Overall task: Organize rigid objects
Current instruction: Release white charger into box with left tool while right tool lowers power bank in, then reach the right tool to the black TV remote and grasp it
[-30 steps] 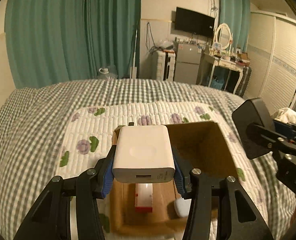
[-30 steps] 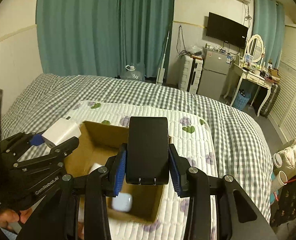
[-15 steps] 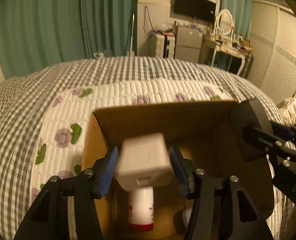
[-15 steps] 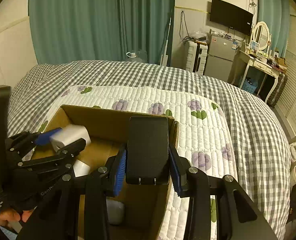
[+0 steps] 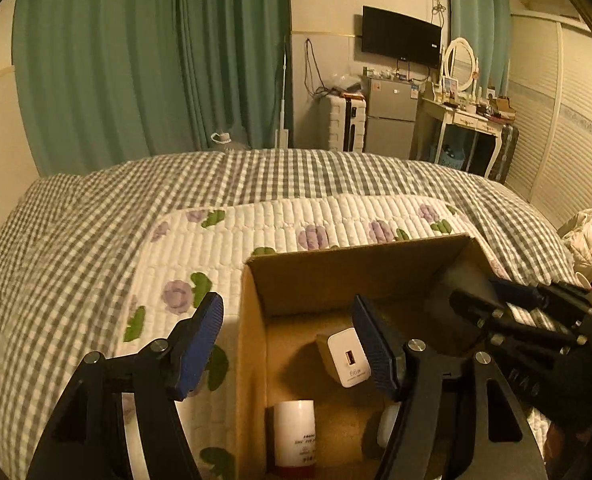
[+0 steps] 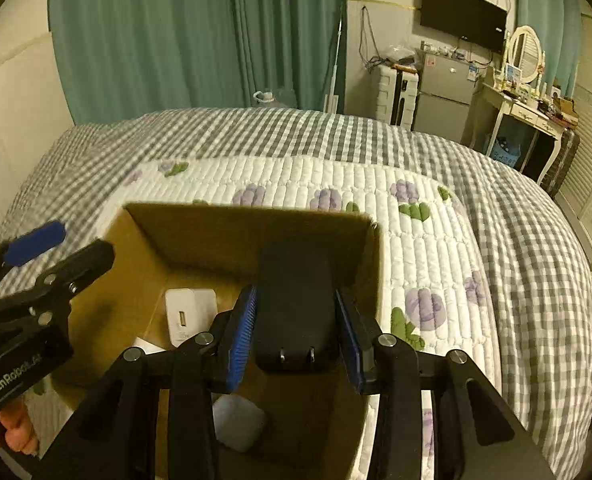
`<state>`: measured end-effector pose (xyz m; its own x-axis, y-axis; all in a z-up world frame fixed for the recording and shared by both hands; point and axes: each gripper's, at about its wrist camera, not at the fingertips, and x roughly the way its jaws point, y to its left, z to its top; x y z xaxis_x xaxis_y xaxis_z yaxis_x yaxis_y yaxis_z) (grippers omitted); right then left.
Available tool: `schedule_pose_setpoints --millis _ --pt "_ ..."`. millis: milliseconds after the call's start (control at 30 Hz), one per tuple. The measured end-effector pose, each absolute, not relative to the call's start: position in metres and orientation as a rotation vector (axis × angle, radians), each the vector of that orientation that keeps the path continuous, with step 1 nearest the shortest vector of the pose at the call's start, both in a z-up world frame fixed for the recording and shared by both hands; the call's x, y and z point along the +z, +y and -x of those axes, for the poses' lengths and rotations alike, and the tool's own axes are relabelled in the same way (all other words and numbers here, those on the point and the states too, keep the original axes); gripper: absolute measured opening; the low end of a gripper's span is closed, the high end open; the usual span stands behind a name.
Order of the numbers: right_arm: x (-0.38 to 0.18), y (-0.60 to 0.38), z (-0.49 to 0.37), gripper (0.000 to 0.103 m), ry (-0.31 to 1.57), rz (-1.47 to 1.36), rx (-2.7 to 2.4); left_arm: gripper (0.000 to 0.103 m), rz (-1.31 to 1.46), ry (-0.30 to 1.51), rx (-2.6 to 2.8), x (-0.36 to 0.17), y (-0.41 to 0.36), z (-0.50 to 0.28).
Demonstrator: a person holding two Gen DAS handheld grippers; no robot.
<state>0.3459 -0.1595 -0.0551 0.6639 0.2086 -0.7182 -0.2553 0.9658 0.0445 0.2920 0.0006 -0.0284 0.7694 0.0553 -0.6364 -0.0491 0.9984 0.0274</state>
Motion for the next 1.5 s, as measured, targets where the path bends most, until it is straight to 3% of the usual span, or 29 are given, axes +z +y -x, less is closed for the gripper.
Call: schedule_pose_setpoints --millis 100,267,333,433,600,700,1000,1367,1500 --pt "-0.023 -0.164 -0.332 0.049 0.765 0.059 0.246 0.069 0.001 0.676 0.067 -0.011 0.005 -0.274" --pt "0.038 -0.168 -0.286 0.050 0.689 0.089 0.232 0.069 0.016 0.648 0.072 0.019 0.009 -0.229" --pt "0.057 -0.169 -0.261 0.058 0.674 0.103 0.226 0.069 0.015 0.643 0.064 0.027 0.010 -0.211" --pt "0.072 -0.171 -0.223 0.063 0.659 0.105 0.225 0.082 0.025 0.640 0.050 0.036 0.012 -0.177" --pt "0.068 -0.174 -0.170 0.080 0.674 0.096 0.230 0.084 0.036 0.654 0.041 0.032 0.019 -0.135" --pt "0.051 -0.172 -0.143 0.086 0.695 0.090 0.234 0.094 0.059 0.666 0.047 0.022 0.025 -0.117" --pt "-0.054 -0.148 -0.116 0.086 0.880 0.115 0.287 0.094 0.056 0.754 0.100 -0.046 0.038 -0.093" --pt "-0.174 -0.091 -0.110 0.086 1.057 0.358 0.394 0.094 0.045 0.856 0.137 -0.116 0.053 -0.097" --pt "-0.184 -0.089 -0.116 0.072 1.056 0.342 0.394 0.094 0.040 0.868 0.145 -0.124 0.056 -0.098"
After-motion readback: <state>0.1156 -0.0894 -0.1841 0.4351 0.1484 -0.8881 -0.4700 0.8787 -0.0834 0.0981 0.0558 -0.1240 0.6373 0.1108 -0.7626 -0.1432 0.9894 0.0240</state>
